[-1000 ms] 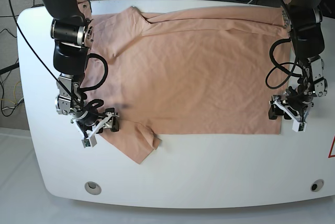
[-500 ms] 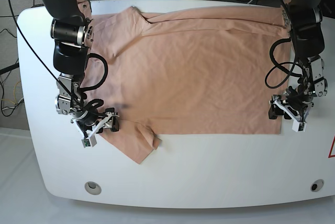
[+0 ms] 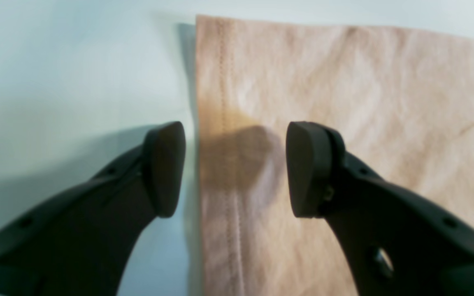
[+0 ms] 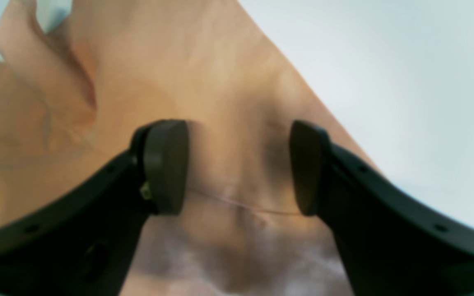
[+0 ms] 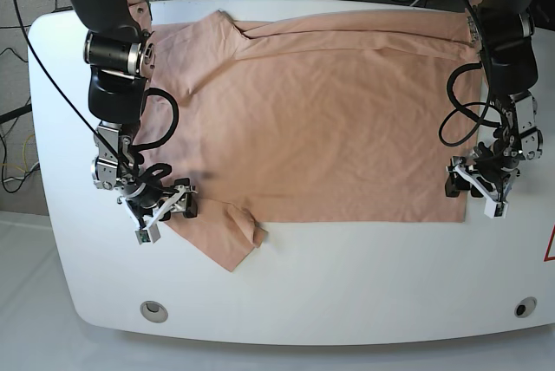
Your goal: Fold the T-shirt properly
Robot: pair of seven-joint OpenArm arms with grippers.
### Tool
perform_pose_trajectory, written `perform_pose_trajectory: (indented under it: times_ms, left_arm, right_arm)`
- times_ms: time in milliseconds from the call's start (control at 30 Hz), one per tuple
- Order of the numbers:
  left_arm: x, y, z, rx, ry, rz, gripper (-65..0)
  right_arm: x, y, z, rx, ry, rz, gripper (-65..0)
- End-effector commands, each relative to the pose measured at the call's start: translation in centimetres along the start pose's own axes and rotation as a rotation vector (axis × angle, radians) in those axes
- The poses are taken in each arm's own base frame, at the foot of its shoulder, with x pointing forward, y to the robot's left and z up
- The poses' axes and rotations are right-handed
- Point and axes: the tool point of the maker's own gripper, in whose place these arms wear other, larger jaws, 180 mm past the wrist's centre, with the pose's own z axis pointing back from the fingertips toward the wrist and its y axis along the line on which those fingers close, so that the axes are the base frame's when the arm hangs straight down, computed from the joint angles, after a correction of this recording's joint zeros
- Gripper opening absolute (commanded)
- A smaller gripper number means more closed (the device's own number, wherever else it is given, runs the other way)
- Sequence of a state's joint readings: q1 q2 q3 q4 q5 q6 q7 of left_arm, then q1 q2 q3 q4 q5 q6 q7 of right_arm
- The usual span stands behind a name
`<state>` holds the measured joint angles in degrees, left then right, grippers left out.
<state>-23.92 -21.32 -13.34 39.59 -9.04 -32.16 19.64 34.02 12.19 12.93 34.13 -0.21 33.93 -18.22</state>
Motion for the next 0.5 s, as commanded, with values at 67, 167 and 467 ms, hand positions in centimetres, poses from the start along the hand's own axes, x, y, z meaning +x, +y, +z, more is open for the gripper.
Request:
perform_pose_trajectory:
  times_ms: [67,167,467]
  left_arm:
    - [2.0,0.7,0.4,0.012,-0.036,-0.016,-28.7]
    - [1.7,0.6,0.4,0.011,-0.027,-0.017,-28.7]
    - [1.7,0.1,0.2,-0.002,-0.029,-0.016,-28.5]
  right_arm:
    - [2.4,0.2,0.1,0.008,-0.065,0.012,-27.4]
    - [2.6,0.6,-0.1,0.015,-0.084,0.011,-27.4]
    - [2.4,1.0,-0.3,0.021,-0.081,0.007,-27.5]
